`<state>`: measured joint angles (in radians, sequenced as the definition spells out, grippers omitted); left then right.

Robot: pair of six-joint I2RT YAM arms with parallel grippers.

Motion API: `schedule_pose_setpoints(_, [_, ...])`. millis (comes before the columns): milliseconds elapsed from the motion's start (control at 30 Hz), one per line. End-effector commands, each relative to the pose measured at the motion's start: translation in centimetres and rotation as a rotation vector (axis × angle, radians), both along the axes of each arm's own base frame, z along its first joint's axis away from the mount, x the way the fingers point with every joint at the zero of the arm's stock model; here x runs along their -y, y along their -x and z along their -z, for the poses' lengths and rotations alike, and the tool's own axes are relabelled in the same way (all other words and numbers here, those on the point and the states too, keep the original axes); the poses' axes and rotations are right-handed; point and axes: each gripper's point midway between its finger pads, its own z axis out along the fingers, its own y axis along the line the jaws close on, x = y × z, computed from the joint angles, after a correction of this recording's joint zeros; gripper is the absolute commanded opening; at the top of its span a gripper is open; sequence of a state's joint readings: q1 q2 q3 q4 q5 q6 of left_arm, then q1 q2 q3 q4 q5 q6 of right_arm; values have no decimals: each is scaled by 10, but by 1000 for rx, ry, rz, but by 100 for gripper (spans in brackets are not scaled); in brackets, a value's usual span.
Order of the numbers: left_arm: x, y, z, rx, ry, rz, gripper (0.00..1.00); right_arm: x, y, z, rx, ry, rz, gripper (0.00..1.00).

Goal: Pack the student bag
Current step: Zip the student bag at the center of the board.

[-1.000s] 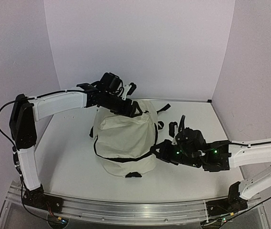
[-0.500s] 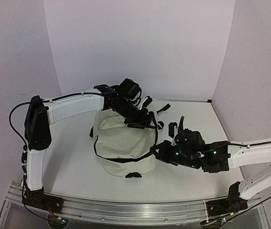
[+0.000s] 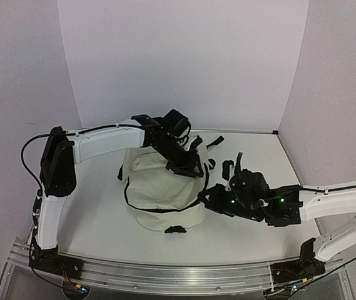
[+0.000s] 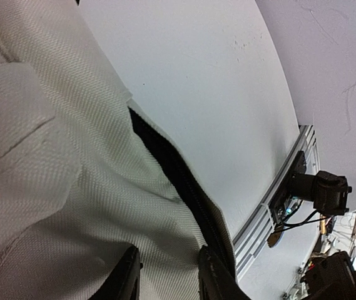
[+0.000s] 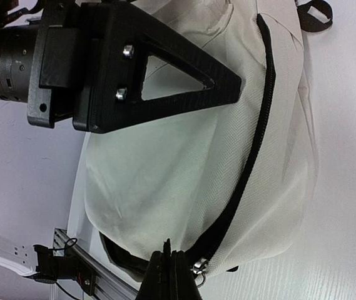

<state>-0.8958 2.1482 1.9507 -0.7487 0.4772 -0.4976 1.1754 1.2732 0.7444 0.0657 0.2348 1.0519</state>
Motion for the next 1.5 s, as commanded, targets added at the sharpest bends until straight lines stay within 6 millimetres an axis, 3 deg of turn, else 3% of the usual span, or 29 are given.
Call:
schedule_pose_setpoints(0, [19, 8, -7, -28, 61, 33, 26, -3, 0, -25, 48, -78, 6, 0])
schedule_pose_setpoints(233, [30, 7, -1, -50, 118, 30, 17, -8, 4, -28, 56, -77, -12, 0])
schedule_pose_setpoints(533, [39, -2, 21, -24, 130, 39, 16, -48, 25, -27, 86, -38, -76, 0])
schedule_pose_setpoints(800, [45, -12, 26, 10, 151, 51, 15, -98, 36, -37, 125, -38, -158, 0])
schedule_pose_setpoints(933, [45, -21, 26, 20, 165, 37, 16, -112, 39, -33, 125, -31, -182, 0])
schedule_pose_setpoints(1033, [44, -23, 21, 32, 184, 38, 16, -111, 38, -36, 135, -30, -175, 0])
schedule_pose_setpoints(1100, [40, -24, 13, 58, 192, 42, 21, -106, 36, -43, 150, -38, -156, 0])
schedule_pose_setpoints(1233, [20, -28, -19, 166, 191, 4, 44, -89, 29, -52, 175, -30, -95, 0])
schedule_pose_setpoints(1300, [4, -26, -47, 235, 200, -26, 53, -80, 25, -49, 177, -1, -60, 0])
schedule_pose_setpoints(1400, [-26, -21, -70, 308, 183, -81, 69, -70, 18, -47, 182, 35, -11, 3])
schedule_pose_setpoints(1467, [-49, -18, -71, 326, 144, -134, 76, -67, 11, -46, 184, 49, 11, 5])
